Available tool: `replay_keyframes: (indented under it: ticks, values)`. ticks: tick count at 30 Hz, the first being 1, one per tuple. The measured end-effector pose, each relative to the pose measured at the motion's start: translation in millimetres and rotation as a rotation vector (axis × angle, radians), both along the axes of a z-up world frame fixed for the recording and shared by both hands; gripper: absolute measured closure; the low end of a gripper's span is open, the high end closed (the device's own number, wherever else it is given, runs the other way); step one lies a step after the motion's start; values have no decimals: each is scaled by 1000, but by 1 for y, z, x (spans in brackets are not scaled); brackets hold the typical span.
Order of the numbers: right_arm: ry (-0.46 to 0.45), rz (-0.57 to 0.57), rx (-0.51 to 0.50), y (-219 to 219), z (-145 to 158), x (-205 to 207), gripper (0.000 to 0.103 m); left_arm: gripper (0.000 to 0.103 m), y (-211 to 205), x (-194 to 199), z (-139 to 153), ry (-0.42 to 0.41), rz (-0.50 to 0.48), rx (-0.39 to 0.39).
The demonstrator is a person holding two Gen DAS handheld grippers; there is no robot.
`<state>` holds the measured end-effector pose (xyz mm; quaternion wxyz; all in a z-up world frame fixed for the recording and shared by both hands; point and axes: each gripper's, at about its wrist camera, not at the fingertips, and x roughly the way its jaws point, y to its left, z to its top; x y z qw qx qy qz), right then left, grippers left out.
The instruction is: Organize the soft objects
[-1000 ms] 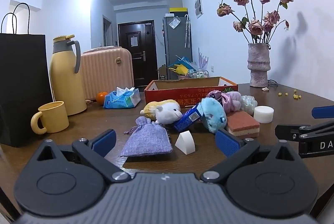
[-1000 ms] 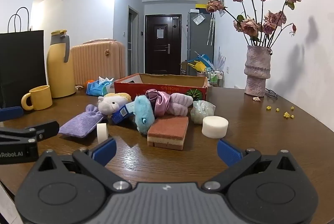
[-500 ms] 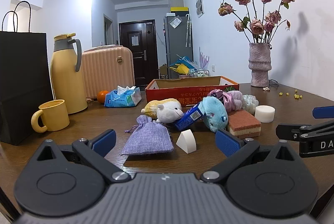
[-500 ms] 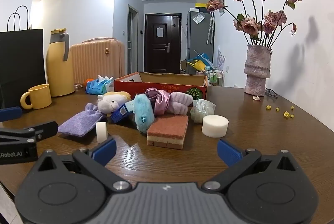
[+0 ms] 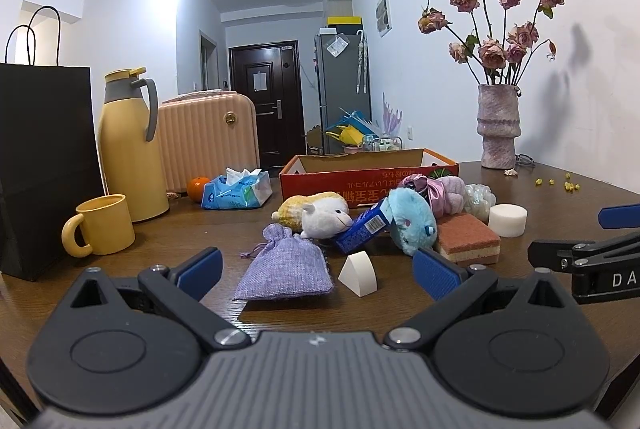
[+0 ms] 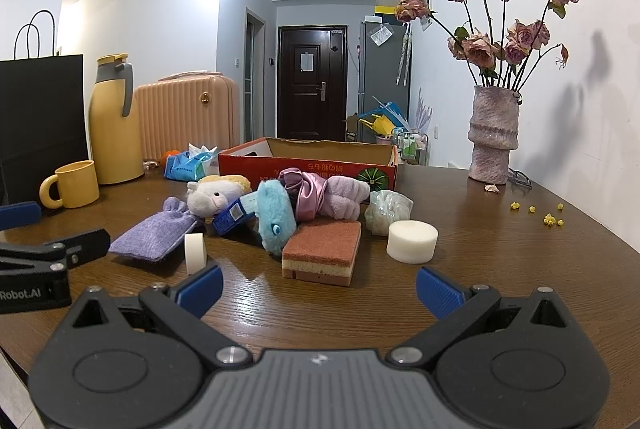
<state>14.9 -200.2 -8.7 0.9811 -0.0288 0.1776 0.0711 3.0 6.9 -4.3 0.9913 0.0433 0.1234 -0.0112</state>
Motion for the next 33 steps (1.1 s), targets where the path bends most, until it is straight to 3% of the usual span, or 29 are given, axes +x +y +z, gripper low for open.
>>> replay_keyframes:
  ticks: [33]
  values:
    - [5, -2, -5, 1, -6, 3, 0, 0, 1, 1, 2, -4, 5, 1]
